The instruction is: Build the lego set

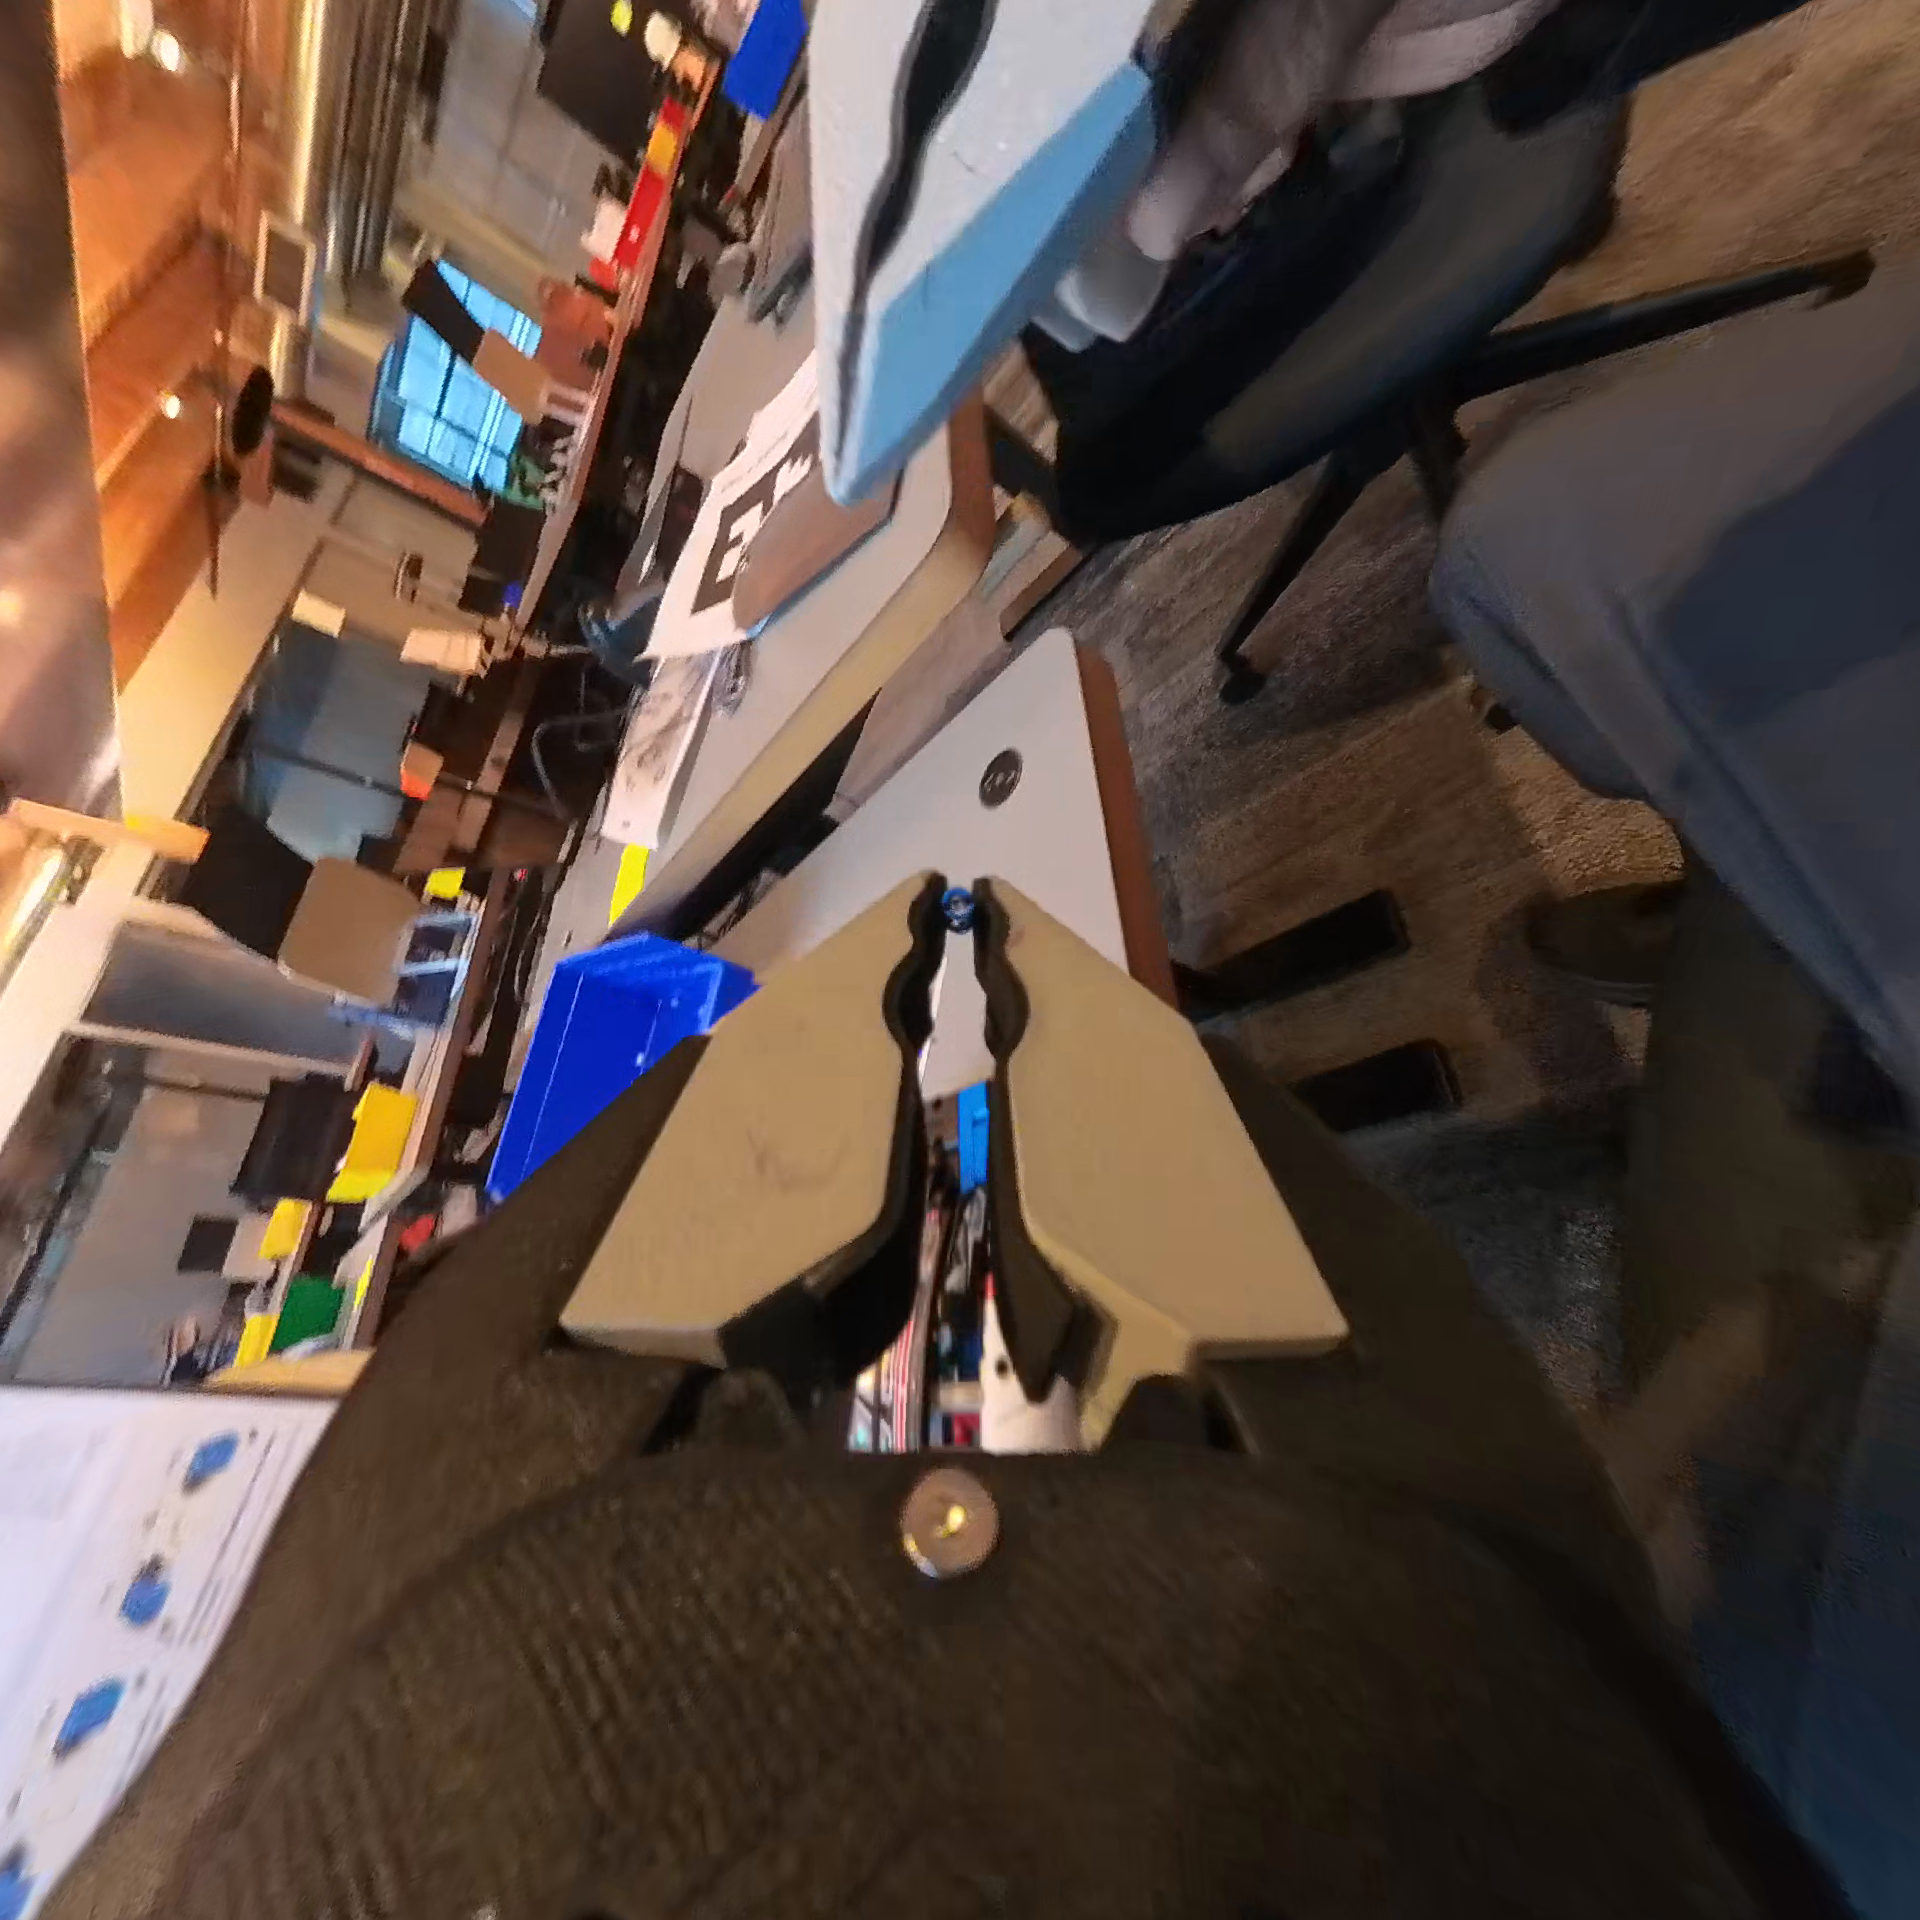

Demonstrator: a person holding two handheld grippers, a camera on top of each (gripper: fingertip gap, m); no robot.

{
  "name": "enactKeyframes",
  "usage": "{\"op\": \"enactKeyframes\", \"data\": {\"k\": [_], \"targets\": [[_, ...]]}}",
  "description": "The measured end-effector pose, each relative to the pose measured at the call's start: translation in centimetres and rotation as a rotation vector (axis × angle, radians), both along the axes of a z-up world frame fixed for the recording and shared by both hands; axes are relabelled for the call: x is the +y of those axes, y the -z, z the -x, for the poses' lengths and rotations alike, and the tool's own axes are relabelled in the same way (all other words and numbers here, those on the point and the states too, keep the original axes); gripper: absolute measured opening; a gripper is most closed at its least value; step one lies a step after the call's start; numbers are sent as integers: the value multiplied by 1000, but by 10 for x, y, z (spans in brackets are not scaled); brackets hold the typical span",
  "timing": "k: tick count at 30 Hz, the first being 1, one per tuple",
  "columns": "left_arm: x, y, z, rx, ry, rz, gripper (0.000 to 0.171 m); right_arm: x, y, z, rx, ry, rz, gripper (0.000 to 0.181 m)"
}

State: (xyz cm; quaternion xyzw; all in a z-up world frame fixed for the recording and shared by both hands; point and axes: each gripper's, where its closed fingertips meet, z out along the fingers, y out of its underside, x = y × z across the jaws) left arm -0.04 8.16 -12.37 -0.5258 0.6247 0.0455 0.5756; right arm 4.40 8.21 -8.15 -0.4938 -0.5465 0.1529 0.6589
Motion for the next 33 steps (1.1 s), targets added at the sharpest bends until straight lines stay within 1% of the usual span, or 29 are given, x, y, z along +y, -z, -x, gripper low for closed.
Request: {"op": "enactKeyframes", "data": {"k": [4,6,7,9,10,11,12,14,15,16,18,20,22,26,29,33], "targets": [[-6,0,24,-21,-92,13,3,5,-11,19,53,-114,27,0],[-6,-4,37,-40,-136,1,3,5,-14,28,81,-179,77,0],[-7,-7,43,-72,-149,15,2,4,-16,32,96,-215,118,0],[-8,-14,54,-185,-158,81,2,0,-18,41,127,-303,224,3],[-5,-14,63,-233,-187,129,2,-3,-19,46,142,-353,287,3],[0,-10,74,-250,-242,159,2,-7,-20,52,154,-396,348,4],[6,-5,87,-235,-311,159,2,-9,-18,61,150,-418,402,6],[8,3,104,-151,-418,117,1,-8,-7,83,105,-390,483,22],[7,5,108,-112,-453,87,2,-8,1,95,78,-366,505,31],[4,7,109,-82,-473,64,2,-9,8,107,60,-346,511,36],[-2,9,109,-39,-502,32,2,-13,17,129,55,-325,496,41],[-8,10,114,5,-543,-14,2,-20,20,145,55,-343,493,40],[-16,9,120,17,-575,-36,2,-29,19,157,62,-401,509,36],[-29,9,136,26,-650,-47,2,-49,25,181,8,-526,601,46],[-38,9,147,53,-704,-67,2,-53,35,197,-31,-547,603,47],[-46,15,166,103,-798,-72,3,-59,41,211,-78,-594,588,43]]}}
